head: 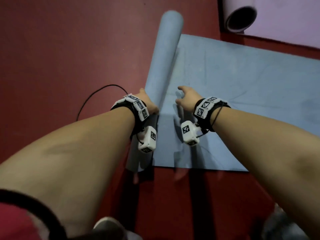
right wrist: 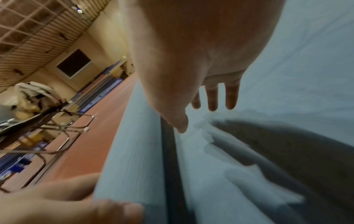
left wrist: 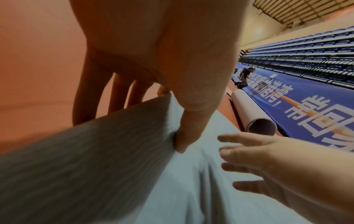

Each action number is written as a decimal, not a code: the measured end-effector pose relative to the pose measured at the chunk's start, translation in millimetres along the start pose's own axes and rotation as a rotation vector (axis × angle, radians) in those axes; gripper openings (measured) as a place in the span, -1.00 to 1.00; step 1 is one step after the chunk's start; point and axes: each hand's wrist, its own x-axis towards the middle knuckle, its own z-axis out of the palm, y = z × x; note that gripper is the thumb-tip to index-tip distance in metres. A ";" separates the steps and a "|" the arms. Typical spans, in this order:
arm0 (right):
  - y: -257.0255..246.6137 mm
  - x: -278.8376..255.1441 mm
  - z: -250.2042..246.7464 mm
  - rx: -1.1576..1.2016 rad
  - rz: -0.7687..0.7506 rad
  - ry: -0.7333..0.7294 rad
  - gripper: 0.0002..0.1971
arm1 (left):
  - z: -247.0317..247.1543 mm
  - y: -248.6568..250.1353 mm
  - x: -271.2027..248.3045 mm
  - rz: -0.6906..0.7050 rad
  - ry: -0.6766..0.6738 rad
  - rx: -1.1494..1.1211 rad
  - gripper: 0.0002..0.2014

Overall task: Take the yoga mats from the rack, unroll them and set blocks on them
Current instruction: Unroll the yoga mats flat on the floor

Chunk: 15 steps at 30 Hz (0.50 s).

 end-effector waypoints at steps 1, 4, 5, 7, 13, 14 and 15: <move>-15.5 -2.1 1.6 0.048 0.001 -0.023 -0.38 | -4.1 -2.8 -2.3 0.012 -0.012 -0.020 0.05; -48.6 0.0 10.1 0.336 0.051 -0.132 -0.63 | -13.2 -9.7 -3.6 0.073 -0.018 -0.062 -0.25; -57.9 1.9 13.5 0.451 0.063 -0.143 -0.76 | -14.5 -13.2 -1.5 0.076 -0.009 -0.077 -0.32; -69.1 8.6 18.9 0.601 0.080 -0.129 -0.83 | -19.4 -16.3 -0.1 0.077 -0.020 -0.094 -0.37; -99.1 30.5 48.6 0.731 0.051 -0.149 -0.77 | -25.7 -48.5 -1.5 0.102 0.033 -0.114 -0.56; -104.8 33.5 51.6 0.713 0.026 -0.112 -0.73 | -26.6 -53.8 -3.8 0.104 0.041 -0.129 -0.51; -112.3 33.7 54.6 0.699 -0.001 -0.084 -0.68 | -28.1 -59.5 -9.0 0.109 0.041 -0.142 -0.46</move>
